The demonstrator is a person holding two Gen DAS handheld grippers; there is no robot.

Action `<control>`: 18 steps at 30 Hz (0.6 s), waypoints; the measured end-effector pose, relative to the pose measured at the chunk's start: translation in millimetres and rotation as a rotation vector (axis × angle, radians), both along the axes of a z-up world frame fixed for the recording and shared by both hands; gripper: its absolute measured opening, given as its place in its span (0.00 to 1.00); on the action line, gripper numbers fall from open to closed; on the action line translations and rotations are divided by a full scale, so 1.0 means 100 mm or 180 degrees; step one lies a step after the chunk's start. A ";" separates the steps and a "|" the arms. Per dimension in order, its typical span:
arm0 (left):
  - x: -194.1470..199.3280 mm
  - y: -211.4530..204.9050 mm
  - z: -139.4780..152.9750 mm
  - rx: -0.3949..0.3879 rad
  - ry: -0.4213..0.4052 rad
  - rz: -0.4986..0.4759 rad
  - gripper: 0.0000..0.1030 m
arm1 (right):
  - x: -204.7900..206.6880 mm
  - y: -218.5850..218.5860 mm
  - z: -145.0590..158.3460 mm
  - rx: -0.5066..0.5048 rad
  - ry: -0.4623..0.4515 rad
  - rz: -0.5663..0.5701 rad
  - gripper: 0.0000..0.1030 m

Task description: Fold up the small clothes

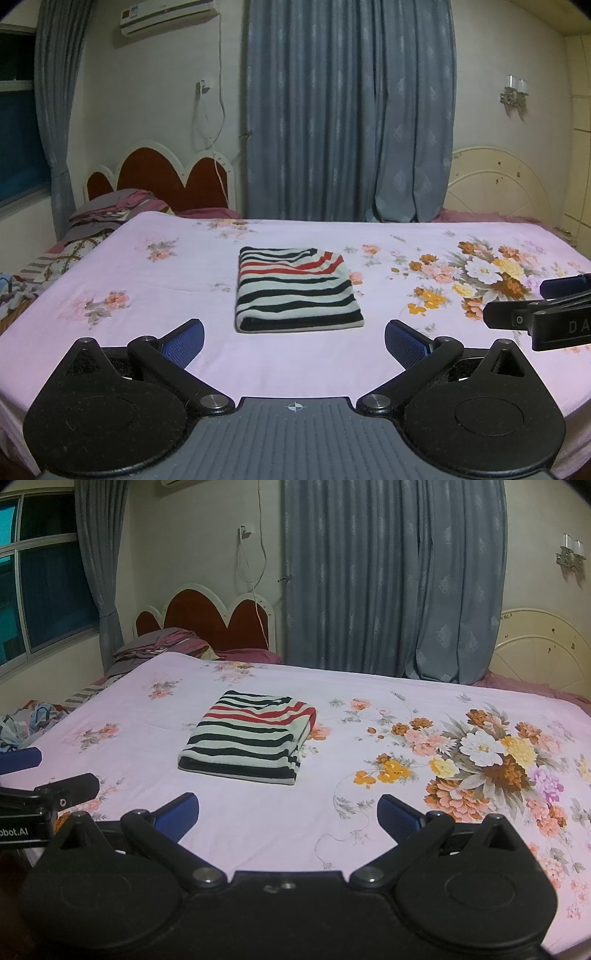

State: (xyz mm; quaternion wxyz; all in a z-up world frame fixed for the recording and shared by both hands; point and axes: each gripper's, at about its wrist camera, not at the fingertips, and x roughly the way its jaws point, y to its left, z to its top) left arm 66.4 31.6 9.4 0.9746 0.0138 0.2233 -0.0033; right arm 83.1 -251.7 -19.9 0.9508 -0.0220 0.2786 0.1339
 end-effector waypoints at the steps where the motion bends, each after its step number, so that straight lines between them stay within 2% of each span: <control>1: 0.00 0.00 0.00 -0.0003 0.0001 -0.0001 1.00 | 0.00 0.00 0.00 -0.0002 -0.0001 0.0000 0.99; 18: 0.00 0.00 -0.01 -0.0007 -0.0012 -0.0001 1.00 | 0.00 -0.01 -0.01 -0.0012 -0.0004 0.0008 0.99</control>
